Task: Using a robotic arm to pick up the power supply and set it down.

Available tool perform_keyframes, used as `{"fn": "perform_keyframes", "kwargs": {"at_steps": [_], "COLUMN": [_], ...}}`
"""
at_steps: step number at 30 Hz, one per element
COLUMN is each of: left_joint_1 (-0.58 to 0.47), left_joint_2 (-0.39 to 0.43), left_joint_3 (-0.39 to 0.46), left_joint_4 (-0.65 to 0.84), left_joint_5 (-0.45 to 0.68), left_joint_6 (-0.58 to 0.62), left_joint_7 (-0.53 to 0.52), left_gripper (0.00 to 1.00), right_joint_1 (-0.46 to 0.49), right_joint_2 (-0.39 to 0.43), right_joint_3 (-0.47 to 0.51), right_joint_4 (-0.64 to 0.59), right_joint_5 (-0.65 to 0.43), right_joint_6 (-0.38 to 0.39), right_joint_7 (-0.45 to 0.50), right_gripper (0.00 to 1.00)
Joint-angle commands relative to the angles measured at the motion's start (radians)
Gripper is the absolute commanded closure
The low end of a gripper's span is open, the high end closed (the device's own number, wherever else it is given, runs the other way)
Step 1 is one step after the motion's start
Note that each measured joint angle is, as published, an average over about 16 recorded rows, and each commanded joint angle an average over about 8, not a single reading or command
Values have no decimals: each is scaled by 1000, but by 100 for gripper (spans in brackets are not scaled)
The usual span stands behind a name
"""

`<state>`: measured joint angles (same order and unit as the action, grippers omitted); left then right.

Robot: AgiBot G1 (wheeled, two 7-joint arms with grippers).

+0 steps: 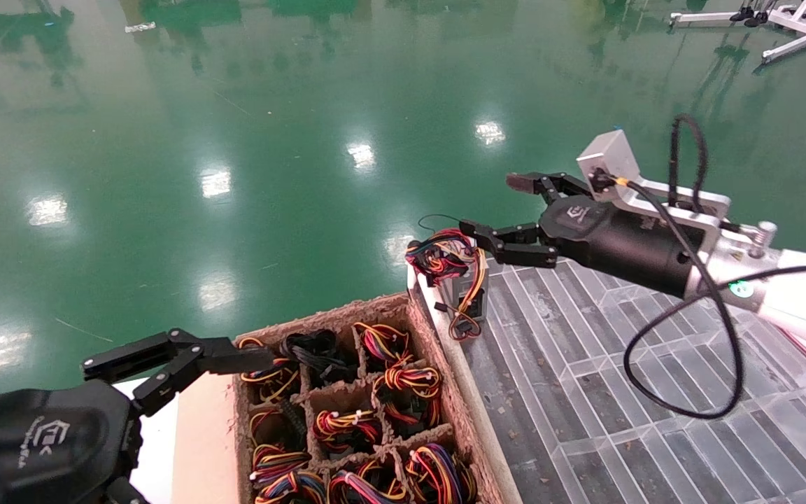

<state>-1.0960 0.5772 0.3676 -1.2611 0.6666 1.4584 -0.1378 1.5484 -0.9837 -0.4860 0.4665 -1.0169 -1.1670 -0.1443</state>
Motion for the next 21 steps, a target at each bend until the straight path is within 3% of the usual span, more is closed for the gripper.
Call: {"fn": "perform_keyframes", "kwargs": {"at_steps": [1,21], "left_joint_1": [0,0], "left_joint_2": [0,0], "left_joint_3": [0,0], "left_joint_4": [0,0], "left_joint_5": [0,0], "left_joint_6": [0,0], "left_joint_7": [0,0], "left_gripper": [0,0], "right_joint_1": [-25,-258], "right_joint_2": [20,203], "right_joint_3": [11,112], "right_joint_4": [43,445], "right_joint_5": [15,156], "right_joint_6": [-17,-179], "right_joint_7": [17,181], "right_gripper": [0,0]}}
